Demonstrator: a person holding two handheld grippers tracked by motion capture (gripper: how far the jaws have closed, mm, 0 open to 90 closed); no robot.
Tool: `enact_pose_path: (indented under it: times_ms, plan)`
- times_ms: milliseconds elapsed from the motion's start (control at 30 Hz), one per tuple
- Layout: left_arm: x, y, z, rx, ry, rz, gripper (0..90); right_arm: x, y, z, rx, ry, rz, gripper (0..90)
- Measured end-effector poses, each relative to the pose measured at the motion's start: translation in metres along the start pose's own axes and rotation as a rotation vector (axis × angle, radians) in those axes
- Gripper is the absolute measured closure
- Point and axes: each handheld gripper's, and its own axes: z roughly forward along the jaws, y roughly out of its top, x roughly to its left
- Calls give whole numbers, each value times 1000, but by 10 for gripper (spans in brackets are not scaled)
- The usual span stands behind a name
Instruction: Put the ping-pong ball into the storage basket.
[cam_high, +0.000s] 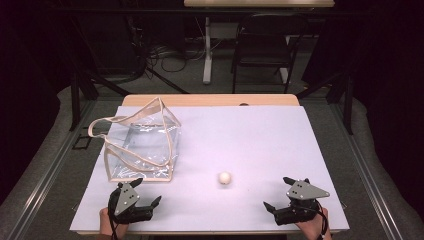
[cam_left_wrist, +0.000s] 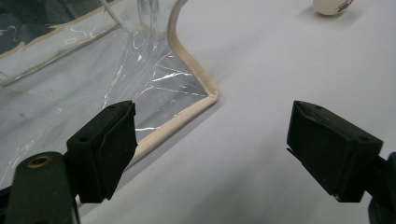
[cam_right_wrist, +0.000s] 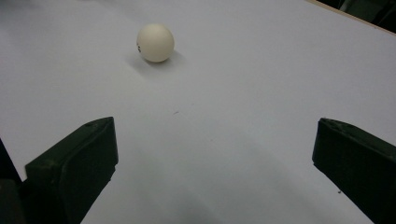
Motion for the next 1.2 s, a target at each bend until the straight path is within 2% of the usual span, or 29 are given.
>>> enact_pose_path:
  times_ms: [333,533,767,1033,1200]
  plan:
    - [-1,0,2,5,0,7,162,2,0,3,1,23,-9,0]
    - [0,-2,3,2,-3,0,162,4,3,4,7,20,-19,1]
    - [1,-2,4,-5,3,-4,162,7,9,8,17,19,-41,2]
    - [0,-2,4,-13,8,8,162,8,17,12,12,28,-43,4]
    - [0,-3,4,-9,5,4,162,11,23,19,18,45,-55,5]
